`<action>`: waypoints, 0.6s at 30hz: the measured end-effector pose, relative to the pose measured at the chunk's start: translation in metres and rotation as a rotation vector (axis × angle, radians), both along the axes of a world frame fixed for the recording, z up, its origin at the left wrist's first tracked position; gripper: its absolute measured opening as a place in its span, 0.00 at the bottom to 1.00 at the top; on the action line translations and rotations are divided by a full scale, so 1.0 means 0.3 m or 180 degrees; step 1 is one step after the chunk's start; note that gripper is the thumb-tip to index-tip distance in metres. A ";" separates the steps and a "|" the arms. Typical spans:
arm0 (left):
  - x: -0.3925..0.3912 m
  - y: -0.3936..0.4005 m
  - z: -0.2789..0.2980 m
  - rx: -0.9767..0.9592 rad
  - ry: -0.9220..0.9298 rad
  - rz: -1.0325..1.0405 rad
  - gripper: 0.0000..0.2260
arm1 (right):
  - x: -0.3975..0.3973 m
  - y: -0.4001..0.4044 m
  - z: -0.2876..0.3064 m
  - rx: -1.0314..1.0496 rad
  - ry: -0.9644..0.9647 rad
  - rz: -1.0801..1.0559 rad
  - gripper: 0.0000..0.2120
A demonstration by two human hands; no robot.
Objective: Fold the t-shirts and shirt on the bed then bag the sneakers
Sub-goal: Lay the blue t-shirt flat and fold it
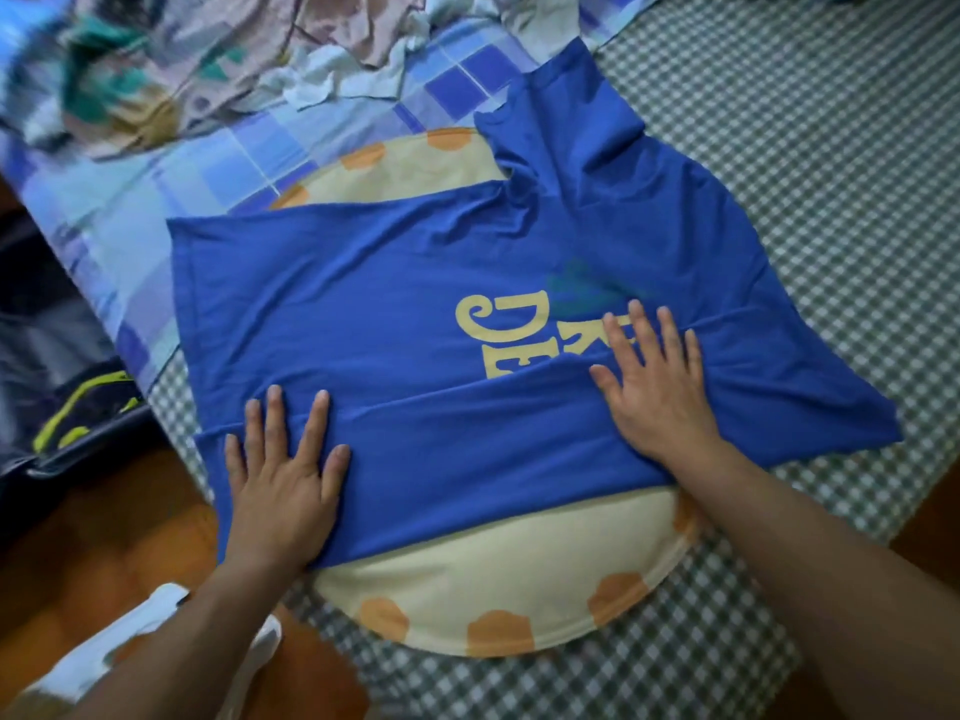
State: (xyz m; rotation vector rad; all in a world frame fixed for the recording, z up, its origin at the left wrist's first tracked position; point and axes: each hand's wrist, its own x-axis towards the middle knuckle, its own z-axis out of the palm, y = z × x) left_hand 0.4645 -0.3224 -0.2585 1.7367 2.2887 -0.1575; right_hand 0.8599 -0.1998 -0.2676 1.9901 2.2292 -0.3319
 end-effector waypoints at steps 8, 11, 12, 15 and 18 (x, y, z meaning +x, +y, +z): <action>-0.042 0.050 0.058 0.0152 -0.0320 0.0307 0.31 | -0.055 0.050 0.059 0.0137 0.0161 -0.0952 0.31; 0.003 0.194 0.122 0.0852 -0.0581 -0.0166 0.25 | -0.090 0.178 0.130 0.0349 0.0219 -0.1262 0.22; 0.022 0.266 0.131 0.0997 -0.0721 -0.0372 0.23 | -0.098 0.228 0.154 0.0223 0.0187 -0.1235 0.22; 0.108 0.515 0.148 0.1241 -0.1115 -0.0802 0.20 | -0.124 0.379 0.214 -0.0146 0.0131 -0.1134 0.23; 0.217 0.751 0.139 0.1239 -0.1090 -0.1177 0.18 | -0.120 0.537 0.256 -0.0348 0.0062 -0.0978 0.25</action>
